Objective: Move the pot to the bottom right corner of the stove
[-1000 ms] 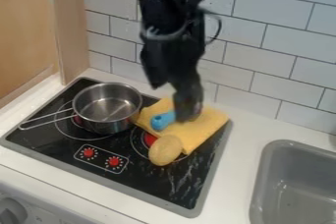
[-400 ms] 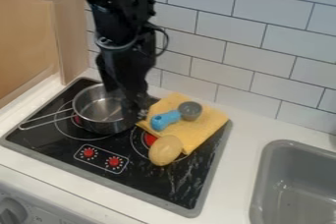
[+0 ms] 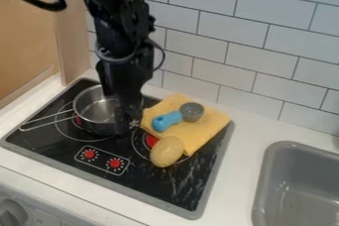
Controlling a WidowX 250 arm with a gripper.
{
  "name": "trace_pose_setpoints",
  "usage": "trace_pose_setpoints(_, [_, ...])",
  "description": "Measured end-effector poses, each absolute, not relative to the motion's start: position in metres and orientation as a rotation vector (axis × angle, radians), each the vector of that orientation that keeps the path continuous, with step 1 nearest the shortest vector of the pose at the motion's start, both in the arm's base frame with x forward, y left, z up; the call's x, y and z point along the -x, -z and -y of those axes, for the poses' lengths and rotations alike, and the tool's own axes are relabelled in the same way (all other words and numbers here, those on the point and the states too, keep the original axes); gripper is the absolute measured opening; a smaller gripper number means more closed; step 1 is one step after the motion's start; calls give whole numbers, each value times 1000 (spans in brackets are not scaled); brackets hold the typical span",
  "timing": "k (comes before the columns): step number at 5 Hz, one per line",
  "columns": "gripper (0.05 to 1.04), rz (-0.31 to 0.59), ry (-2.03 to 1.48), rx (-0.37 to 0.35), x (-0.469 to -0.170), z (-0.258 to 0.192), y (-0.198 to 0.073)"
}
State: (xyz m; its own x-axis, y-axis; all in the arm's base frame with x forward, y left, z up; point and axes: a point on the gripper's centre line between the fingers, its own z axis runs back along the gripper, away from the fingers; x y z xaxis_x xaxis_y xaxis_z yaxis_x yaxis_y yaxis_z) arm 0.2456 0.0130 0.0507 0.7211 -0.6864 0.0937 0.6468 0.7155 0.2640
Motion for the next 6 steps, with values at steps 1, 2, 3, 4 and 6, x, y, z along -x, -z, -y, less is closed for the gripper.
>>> trace_pose_setpoints(1, [999,182,735,-227,-247,-14,-43])
trace_pose_setpoints(2, [999,128,710,-254,-245,-21,-27])
trace_pose_setpoints(3, [999,121,687,-290,-248,-27,-19])
trace_pose_setpoints(4, [939,110,668,-314,-249,-31,-13])
trace_pose_setpoints(6, [314,125,659,-330,-252,-30,-14])
